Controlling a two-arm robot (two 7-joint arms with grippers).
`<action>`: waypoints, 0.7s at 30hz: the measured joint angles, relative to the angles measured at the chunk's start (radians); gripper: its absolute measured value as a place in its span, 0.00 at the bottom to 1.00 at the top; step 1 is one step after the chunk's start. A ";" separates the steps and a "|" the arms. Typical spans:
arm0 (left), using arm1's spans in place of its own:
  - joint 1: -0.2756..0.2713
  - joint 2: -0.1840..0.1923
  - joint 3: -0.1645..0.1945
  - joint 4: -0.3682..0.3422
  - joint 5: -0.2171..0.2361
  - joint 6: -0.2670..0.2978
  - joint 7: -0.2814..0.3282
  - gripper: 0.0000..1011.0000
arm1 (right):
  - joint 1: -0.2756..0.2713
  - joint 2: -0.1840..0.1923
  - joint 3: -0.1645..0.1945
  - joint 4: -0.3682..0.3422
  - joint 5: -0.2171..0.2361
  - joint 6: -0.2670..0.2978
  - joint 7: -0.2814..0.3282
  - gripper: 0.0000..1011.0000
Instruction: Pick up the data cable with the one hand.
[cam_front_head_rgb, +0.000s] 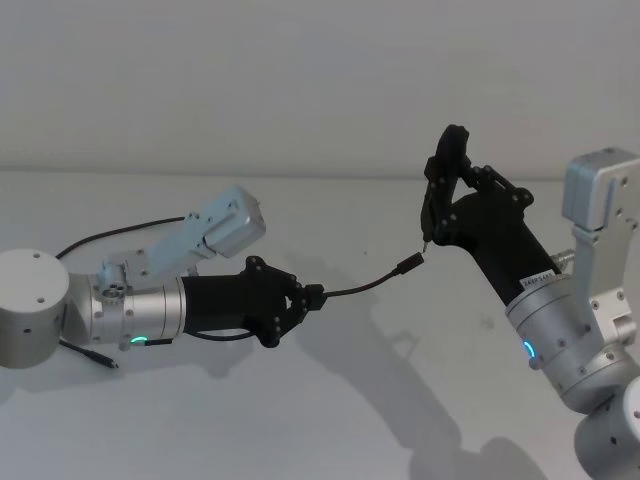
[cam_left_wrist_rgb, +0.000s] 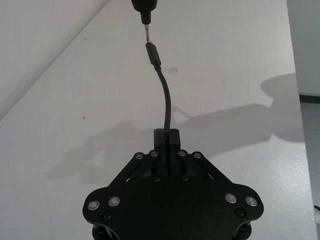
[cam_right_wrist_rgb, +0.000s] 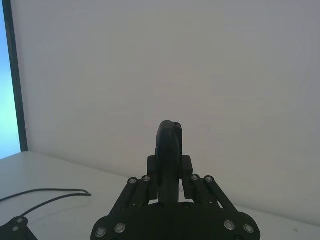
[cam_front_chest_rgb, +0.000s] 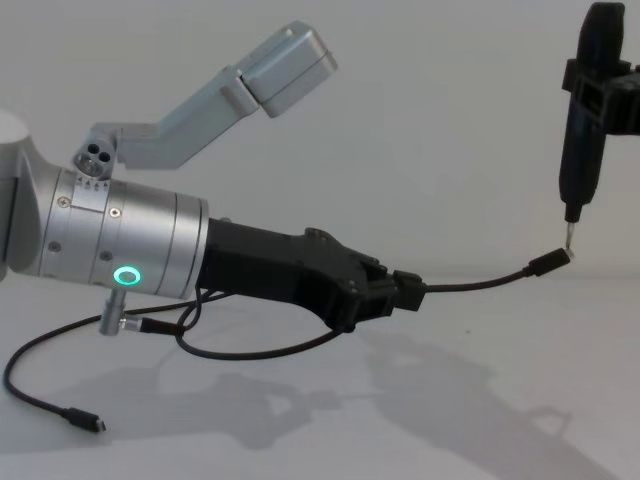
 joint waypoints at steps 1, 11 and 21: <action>0.000 0.000 0.000 0.000 0.000 0.000 0.000 0.04 | 0.000 0.000 0.000 0.000 0.000 0.000 0.001 0.27; 0.000 0.000 0.000 0.000 0.000 0.000 0.000 0.04 | -0.005 -0.005 -0.001 -0.002 -0.012 0.013 0.007 0.27; 0.000 0.000 0.000 0.000 0.000 0.000 0.000 0.04 | -0.008 -0.007 0.000 -0.004 -0.017 0.018 0.010 0.27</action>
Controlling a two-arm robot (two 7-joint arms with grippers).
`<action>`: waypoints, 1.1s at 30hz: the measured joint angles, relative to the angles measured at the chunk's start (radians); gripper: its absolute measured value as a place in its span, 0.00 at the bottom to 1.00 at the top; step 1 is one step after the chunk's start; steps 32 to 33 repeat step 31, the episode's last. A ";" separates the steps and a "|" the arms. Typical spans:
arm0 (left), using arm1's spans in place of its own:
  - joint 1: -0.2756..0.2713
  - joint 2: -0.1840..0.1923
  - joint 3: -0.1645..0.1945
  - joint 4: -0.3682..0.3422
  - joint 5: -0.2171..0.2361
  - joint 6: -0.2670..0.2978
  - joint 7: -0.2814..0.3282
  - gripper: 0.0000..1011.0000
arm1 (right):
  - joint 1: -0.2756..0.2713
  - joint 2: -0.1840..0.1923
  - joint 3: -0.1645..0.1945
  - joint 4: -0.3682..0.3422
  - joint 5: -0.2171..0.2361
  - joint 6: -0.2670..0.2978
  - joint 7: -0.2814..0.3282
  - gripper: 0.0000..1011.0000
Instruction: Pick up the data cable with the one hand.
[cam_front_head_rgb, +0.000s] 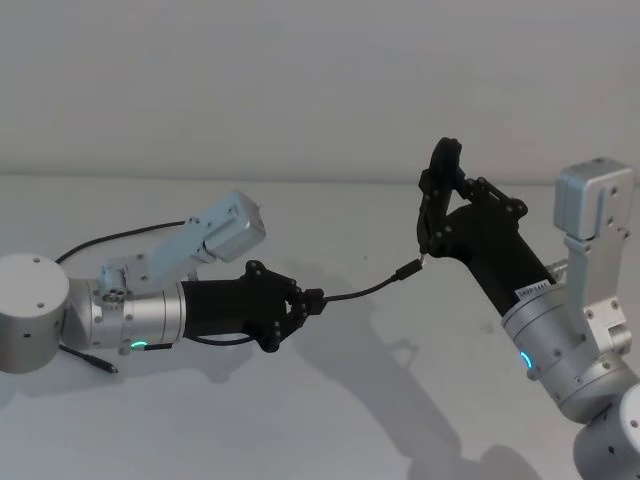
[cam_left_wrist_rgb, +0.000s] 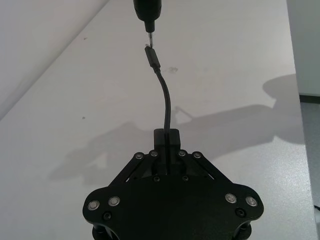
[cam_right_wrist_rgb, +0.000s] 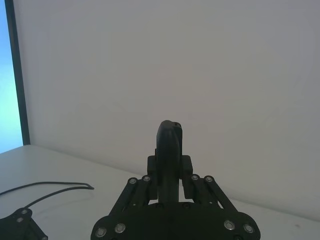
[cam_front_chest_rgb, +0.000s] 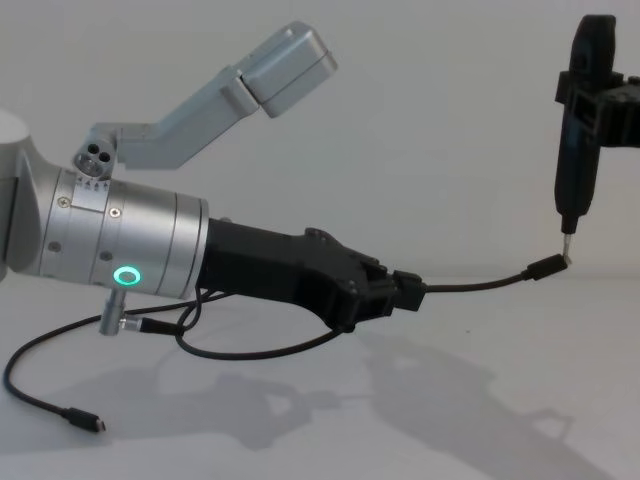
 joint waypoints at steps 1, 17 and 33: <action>0.000 0.000 0.000 0.000 0.000 0.000 0.000 0.04 | 0.000 0.000 0.000 0.000 0.000 0.000 0.000 0.27; 0.000 0.000 0.000 0.000 0.000 0.000 0.000 0.04 | -0.002 -0.001 0.000 -0.002 -0.003 0.003 0.002 0.27; 0.000 0.000 0.000 0.000 0.000 0.000 0.000 0.04 | -0.002 -0.002 0.000 -0.002 -0.004 0.004 0.002 0.27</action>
